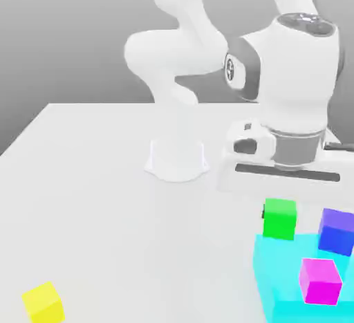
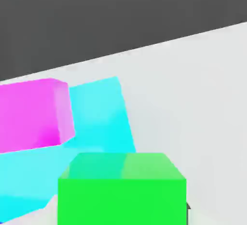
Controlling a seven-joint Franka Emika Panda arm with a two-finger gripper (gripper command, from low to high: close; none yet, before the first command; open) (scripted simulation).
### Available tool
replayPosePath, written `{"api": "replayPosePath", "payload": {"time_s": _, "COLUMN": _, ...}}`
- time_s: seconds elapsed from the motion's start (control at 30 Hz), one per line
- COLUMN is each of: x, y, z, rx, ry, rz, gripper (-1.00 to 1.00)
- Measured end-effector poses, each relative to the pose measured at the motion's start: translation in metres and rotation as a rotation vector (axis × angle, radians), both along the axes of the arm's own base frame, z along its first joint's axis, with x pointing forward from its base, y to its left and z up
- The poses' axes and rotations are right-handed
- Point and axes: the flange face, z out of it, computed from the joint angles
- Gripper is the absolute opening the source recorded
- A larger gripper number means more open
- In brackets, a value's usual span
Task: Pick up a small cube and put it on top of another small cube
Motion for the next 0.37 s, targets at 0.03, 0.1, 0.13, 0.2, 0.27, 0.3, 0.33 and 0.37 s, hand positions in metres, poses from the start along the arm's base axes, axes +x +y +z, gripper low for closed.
{"api": "replayPosePath", "payload": {"time_s": 0.03, "x": -0.010, "y": 0.023, "z": 0.006, "rx": -0.002, "ry": 0.001, "rz": 0.004, "gripper": -1.00}}
{"api": "replayPosePath", "payload": {"time_s": 0.1, "x": -0.030, "y": 0.059, "z": 0.014, "rx": -0.008, "ry": 0.003, "rz": 0.006, "gripper": -1.00}}
{"api": "replayPosePath", "payload": {"time_s": 0.13, "x": -0.033, "y": 0.065, "z": 0.008, "rx": -0.011, "ry": 0.002, "rz": 0.002, "gripper": -1.00}}
{"api": "replayPosePath", "payload": {"time_s": 0.2, "x": -0.034, "y": 0.069, "z": -0.011, "rx": -0.014, "ry": 0.001, "rz": -0.003, "gripper": -1.00}}
{"api": "replayPosePath", "payload": {"time_s": 0.27, "x": -0.029, "y": 0.062, "z": -0.035, "rx": -0.013, "ry": 0.002, "rz": -0.025, "gripper": -1.00}}
{"api": "replayPosePath", "payload": {"time_s": 0.3, "x": -0.029, "y": 0.061, "z": -0.042, "rx": -0.012, "ry": 0.003, "rz": -0.027, "gripper": 1.00}}
{"api": "replayPosePath", "payload": {"time_s": 0.33, "x": -0.029, "y": 0.061, "z": -0.042, "rx": -0.012, "ry": 0.003, "rz": -0.027, "gripper": 1.00}}
{"api": "replayPosePath", "payload": {"time_s": 0.37, "x": -0.029, "y": 0.061, "z": -0.042, "rx": -0.012, "ry": 0.003, "rz": -0.027, "gripper": 1.00}}
